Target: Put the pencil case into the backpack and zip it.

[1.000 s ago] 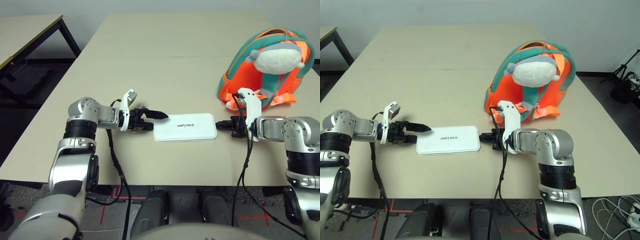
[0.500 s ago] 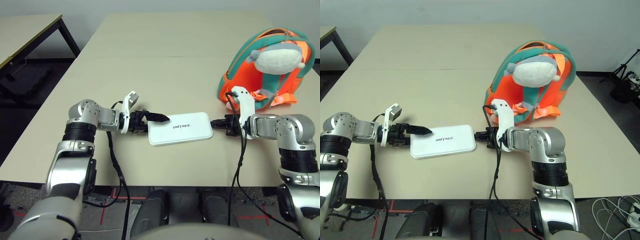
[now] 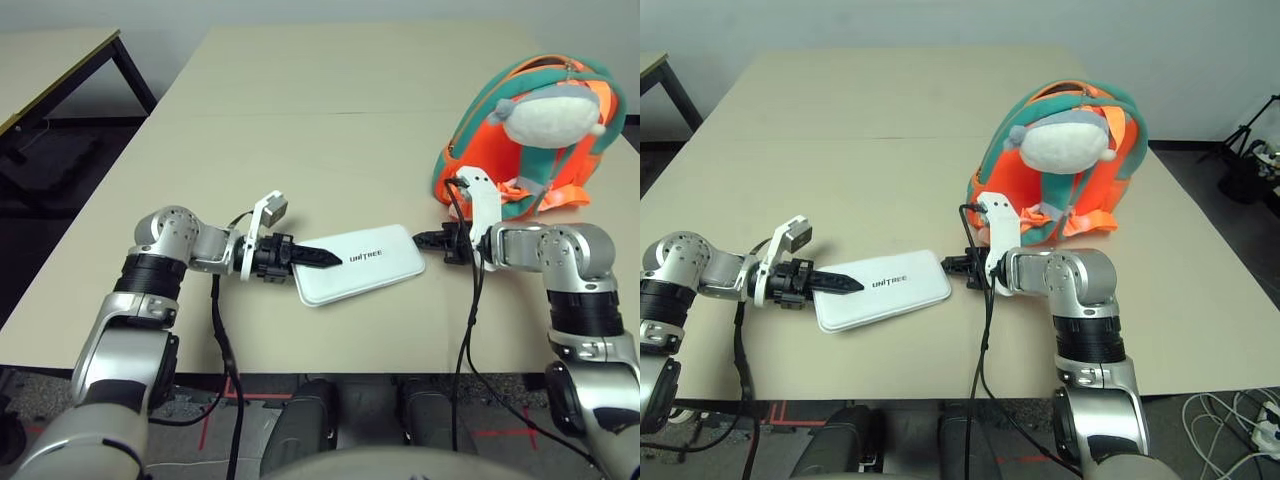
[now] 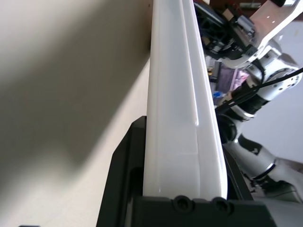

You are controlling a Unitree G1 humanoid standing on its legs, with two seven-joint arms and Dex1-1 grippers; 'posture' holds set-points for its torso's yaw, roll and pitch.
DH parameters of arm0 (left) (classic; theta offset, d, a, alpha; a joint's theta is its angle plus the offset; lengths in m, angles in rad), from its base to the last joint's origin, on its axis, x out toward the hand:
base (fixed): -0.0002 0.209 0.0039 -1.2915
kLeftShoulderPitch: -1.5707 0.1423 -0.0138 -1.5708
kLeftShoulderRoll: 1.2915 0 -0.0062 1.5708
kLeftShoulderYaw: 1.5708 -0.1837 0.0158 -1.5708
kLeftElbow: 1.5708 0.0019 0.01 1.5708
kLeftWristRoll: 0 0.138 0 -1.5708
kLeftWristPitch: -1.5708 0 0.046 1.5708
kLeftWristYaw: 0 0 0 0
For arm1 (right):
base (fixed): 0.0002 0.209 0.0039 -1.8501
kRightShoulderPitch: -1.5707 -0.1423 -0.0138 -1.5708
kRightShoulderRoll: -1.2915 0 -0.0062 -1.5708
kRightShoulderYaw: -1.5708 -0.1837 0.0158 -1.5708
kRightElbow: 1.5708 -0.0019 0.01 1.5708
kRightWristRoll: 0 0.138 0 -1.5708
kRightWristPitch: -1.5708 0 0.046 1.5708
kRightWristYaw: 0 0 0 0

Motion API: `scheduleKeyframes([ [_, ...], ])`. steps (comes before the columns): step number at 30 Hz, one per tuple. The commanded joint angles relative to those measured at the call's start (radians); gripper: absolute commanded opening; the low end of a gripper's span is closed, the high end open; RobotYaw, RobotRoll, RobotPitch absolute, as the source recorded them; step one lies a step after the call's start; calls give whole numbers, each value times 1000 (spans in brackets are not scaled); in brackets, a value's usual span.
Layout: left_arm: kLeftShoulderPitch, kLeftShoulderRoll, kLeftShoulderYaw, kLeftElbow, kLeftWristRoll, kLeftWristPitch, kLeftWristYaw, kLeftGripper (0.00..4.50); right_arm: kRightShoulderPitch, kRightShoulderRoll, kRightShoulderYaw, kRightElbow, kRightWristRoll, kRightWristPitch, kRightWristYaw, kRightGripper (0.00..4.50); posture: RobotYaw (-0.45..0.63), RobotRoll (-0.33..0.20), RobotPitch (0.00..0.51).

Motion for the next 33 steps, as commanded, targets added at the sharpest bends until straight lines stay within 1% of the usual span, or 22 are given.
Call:
scheduleKeyframes([
  [1, -9, 114, 59, -128, 33, -85, -94, 1417, 15, -40, -89, -117, 40, -47, 31, 1900, -44, 0, 89],
  [2, -13, 150, 56, -167, 45, -113, -125, 1417, 25, -55, -117, -154, 55, -32, 35, 2171, -41, 0, 95],
  [3, -22, 182, 52, -195, 57, -132, -149, 1417, 33, -71, -141, -189, 71, -16, 38, 2539, -38, 0, 107],
  [6, -33, 259, 27, -256, 88, -175, -225, 1417, 52, -95, -200, -268, 115, 17, 39, 3398, -40, 0, 109],
  [8, -58, 319, 10, -300, 124, -219, -276, 1417, 54, -124, -265, -338, 159, 68, 40, 4110, -38, 0, 114],
  [9, -70, 344, -2, -318, 146, -248, -305, 1417, 50, -135, -296, -364, 180, 99, 38, 4372, -37, 0, 114],
  [10, -79, 362, -11, -329, 163, -269, -331, 1417, 47, -141, -320, -384, 196, 125, 33, 4498, -37, 0, 114],
  [14, -144, 371, -13, -310, 207, -317, -376, 1417, 76, -166, -411, -485, 286, 248, 35, 4500, -57, 0, 122],
  [16, -170, 365, -18, -294, 234, -338, -388, 1417, 110, -190, -437, -516, 352, 260, 28, 4500, -74, 0, 129],
  [18, -196, 344, -21, -259, 275, -385, -385, 1417, 137, -217, -466, -537, 406, 260, 2, 4500, -74, 0, 129],
  [22, -224, 314, -30, -226, 332, -435, -397, 1417, 195, -283, -546, -580, 453, 260, -71, 4500, -117, 0, 147],
  [24, -227, 303, -37, -227, 359, -463, -407, 1417, 223, -276, -583, -591, 443, 260, -124, 4500, -126, 0, 152],
  [25, -227, 296, -38, -228, 364, -464, -411, 1417, 226, -249, -597, -594, 408, 259, -159, 4500, -130, 0, 156],
  [29, -215, 277, -41, -224, 382, -473, -427, 1417, 274, -211, -597, -598, 332, 198, -224, 4500, -138, 0, 158],
  [31, -209, 274, -46, -226, 393, -474, -432, 1417, 278, -197, -616, -591, 313, 190, -241, 4500, -145, 0, 162],
  [33, -207, 268, -45, -230, 400, -471, -436, 1417, 277, -201, -609, -568, 284, 155, -246, 4500, -144, 0, 165],
])
